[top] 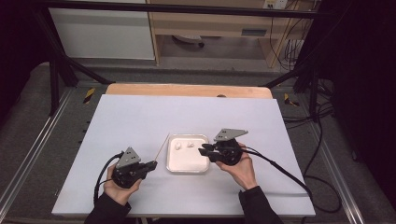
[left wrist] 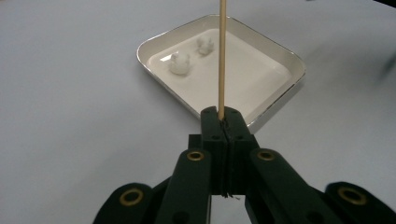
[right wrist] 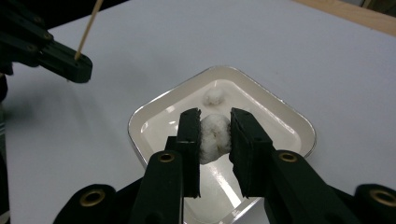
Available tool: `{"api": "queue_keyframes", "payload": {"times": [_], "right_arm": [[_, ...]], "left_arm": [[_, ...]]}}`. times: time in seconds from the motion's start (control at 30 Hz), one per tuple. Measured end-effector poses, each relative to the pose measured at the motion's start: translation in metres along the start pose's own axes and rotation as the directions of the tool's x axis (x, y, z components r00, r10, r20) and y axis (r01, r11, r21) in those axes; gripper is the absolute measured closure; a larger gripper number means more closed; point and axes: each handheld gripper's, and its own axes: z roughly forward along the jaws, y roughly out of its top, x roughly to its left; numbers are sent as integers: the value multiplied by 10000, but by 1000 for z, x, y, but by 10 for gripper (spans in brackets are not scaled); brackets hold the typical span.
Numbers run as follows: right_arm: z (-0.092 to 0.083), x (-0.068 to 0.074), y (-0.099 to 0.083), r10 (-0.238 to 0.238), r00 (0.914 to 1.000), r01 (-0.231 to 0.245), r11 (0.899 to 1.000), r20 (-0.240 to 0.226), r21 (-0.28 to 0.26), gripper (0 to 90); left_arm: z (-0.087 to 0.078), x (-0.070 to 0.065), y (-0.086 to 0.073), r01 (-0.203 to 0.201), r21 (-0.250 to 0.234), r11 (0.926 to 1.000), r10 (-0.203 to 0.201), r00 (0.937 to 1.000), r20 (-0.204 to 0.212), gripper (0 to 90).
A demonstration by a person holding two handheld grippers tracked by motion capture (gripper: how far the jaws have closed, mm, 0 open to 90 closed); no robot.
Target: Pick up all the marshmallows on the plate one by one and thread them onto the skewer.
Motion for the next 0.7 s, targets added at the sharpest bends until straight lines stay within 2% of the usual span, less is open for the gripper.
{"api": "queue_keyframes", "payload": {"times": [0.37, 0.5, 0.7], "right_arm": [[-37, -7, 8, 430, 9989, -448, 9922, -180, -1166, 743], [-47, -7, 13, 701, 9960, -789, 9812, -557, -1762, 745], [-50, -8, 17, 1060, 9886, -1285, 9639, -1067, -2330, 746]], "left_arm": [[15, -22, 5, -505, 208, 9985, 495, 9978, 439, 890], [20, -29, 7, -641, 233, 9977, 626, 9963, 582, 890], [25, -37, 10, -817, 202, 9965, 800, 9940, 743, 890]]}}
